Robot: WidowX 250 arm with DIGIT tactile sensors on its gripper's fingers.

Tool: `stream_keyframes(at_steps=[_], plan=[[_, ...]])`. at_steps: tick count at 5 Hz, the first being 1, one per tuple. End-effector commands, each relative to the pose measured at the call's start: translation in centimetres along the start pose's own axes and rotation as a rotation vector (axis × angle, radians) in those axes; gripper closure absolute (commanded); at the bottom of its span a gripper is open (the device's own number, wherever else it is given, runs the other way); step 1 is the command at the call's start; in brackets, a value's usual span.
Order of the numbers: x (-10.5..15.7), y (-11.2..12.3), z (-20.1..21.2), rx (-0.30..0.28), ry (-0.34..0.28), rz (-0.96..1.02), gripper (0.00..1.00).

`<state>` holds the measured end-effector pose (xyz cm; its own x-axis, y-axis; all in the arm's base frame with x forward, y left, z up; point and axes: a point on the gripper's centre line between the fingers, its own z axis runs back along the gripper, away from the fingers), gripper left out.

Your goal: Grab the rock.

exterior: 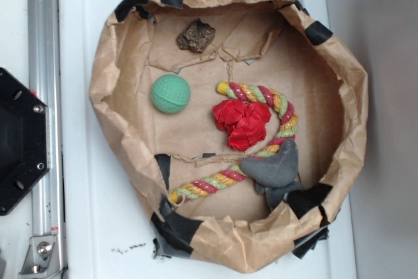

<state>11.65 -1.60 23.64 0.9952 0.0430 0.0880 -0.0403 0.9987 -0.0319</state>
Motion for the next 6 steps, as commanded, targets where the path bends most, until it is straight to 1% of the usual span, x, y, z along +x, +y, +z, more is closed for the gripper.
stream_keyframes(at_steps=[1,2,3,4,5,6], plan=[[0.0,0.0,0.0,0.000,0.000,0.000,0.00],[3.9,2.9,-5.0,0.224,0.113,-0.177,0.00],[7.3,5.0,-7.7,0.362,-0.021,-0.282,0.00],[11.2,5.8,-12.9,0.409,-0.083,-0.532,0.00],[13.0,5.7,-17.2,0.372,-0.098,-0.658,0.00],[14.0,5.4,-17.4,0.278,-0.093,-0.666,0.00]])
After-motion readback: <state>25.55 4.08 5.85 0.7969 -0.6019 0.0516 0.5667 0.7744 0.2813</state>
